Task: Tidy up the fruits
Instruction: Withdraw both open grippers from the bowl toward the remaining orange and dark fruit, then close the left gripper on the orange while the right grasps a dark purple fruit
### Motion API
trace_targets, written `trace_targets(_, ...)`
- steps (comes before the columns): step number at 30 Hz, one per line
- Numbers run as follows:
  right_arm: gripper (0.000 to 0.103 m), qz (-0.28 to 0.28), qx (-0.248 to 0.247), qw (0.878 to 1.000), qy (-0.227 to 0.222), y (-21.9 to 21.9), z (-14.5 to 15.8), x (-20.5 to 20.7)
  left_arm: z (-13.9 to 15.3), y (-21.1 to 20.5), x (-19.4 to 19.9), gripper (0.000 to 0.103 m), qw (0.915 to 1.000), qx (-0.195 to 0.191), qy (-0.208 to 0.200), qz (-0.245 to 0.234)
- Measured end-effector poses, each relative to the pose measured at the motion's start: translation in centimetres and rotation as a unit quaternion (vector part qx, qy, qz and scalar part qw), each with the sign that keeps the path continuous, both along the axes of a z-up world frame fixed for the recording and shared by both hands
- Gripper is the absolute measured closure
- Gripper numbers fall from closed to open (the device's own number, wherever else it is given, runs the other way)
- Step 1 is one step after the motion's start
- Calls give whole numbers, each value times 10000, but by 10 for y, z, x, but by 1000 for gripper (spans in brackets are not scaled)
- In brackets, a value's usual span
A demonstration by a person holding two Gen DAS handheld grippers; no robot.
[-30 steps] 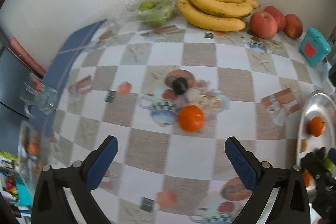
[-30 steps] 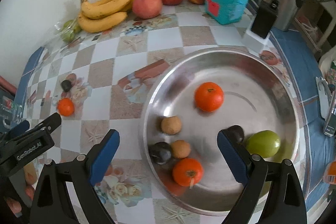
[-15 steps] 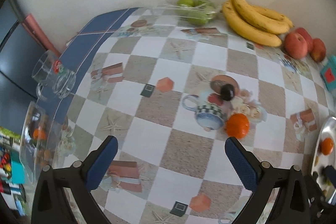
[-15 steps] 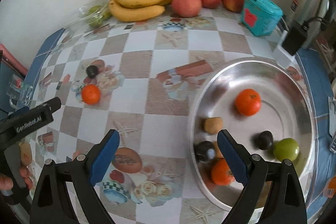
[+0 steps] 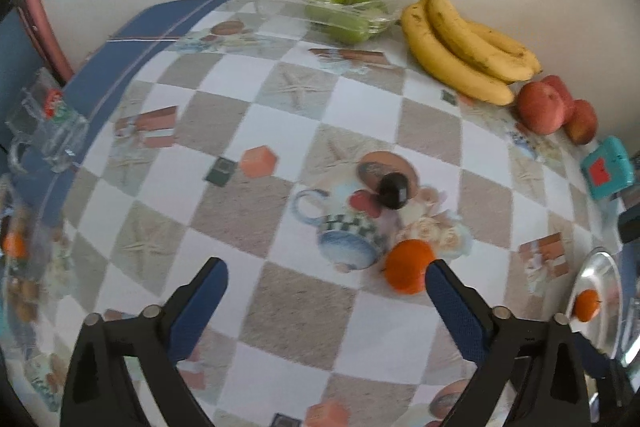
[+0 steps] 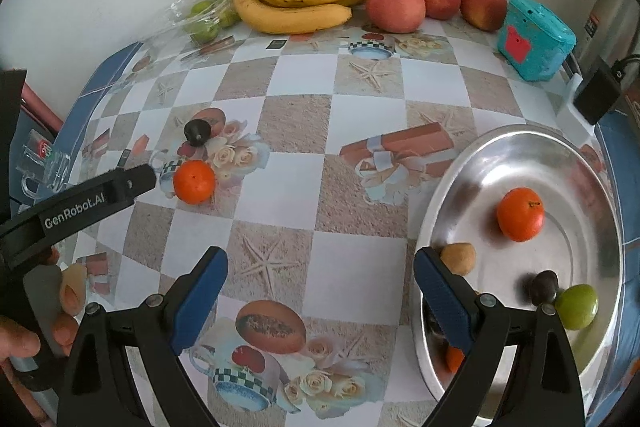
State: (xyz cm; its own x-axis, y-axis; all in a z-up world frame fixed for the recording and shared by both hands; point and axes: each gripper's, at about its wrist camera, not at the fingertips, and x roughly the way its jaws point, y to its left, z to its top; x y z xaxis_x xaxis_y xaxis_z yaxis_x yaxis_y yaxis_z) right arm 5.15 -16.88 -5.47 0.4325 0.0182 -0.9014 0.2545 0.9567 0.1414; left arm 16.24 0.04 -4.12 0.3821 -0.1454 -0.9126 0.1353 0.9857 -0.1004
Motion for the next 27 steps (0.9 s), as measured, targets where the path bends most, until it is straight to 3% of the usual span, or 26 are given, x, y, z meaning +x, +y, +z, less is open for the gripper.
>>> trace_targets(8,9,-52,-21,10000,7,-2,-1,0,-12,-14,4,35,9972,-654,224,-301)
trace_targets(14,9,-60,-65,10000,40,-4,-2,0,-21,-26,3,56,9954,-753,334,-498)
trace_targets(16,9,-68,-67,9999,47,-4,-3,-1,-21,-27,3,70,9945,-829,358,-534)
trace_targets(27,9,-63,-96,9999,48,-4,-4,-1,-11,-23,2,76,9942,-926,228,-491)
